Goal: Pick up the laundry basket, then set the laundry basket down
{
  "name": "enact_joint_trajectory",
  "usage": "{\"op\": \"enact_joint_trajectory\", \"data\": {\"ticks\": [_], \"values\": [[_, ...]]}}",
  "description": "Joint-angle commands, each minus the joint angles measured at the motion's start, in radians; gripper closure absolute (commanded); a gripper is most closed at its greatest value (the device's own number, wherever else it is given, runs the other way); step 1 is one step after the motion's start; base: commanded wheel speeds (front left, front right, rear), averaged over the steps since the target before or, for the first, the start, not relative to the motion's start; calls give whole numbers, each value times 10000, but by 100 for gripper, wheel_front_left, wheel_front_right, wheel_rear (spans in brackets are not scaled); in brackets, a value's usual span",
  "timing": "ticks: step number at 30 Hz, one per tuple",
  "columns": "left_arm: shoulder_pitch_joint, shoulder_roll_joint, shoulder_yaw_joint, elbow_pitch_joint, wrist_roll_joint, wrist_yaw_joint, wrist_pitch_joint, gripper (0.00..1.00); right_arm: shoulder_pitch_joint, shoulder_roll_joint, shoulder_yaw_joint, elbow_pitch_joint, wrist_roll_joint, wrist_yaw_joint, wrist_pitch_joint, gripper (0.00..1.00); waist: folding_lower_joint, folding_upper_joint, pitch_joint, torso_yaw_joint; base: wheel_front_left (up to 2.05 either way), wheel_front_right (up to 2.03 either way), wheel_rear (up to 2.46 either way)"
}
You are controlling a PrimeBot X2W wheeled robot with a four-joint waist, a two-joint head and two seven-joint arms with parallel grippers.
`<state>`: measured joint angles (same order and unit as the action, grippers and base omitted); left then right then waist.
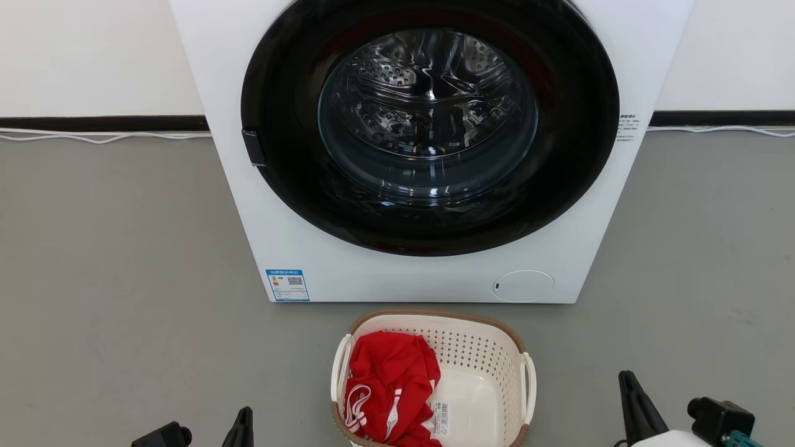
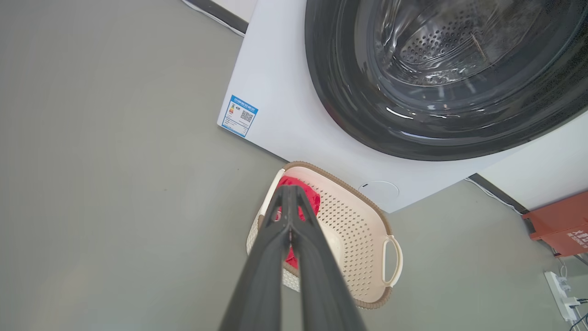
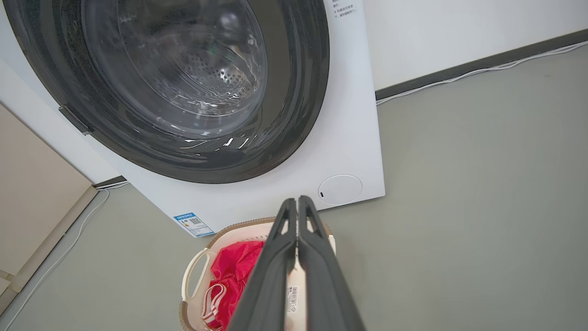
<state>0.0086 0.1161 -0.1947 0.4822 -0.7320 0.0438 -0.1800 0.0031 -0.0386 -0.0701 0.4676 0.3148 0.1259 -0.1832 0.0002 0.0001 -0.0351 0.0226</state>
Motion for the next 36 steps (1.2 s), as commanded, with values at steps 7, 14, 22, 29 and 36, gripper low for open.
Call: {"op": "enact_joint_trajectory", "data": {"ticks": [7, 14, 22, 29, 36], "values": [[-526, -22, 387, -455, -796, -207, 261, 100, -445, -62, -56, -439, 1184, 12, 287, 100, -2, -1, 31, -18, 0, 0, 0], [-574, -70, 590, -599, -1395, -323, 462, 100, -495, -66, -84, -574, 2070, 15, 488, 100, -2, -1, 57, -34, 0, 0, 0], [-629, -124, 823, -764, -2080, -455, 693, 100, -552, -71, -116, -728, 3082, 18, 718, 100, -2, -1, 87, -52, 0, 0, 0], [-671, -166, 998, -887, -2594, -555, 866, 100, -595, -74, -140, -844, 3840, 20, 891, 100, -2, -1, 110, -65, 0, 0, 0], [-719, -213, 1201, -1030, -3191, -670, 1067, 100, -645, -78, -169, -978, 4722, 23, 1091, 100, -2, -1, 136, -81, 0, 0, 0]]}}
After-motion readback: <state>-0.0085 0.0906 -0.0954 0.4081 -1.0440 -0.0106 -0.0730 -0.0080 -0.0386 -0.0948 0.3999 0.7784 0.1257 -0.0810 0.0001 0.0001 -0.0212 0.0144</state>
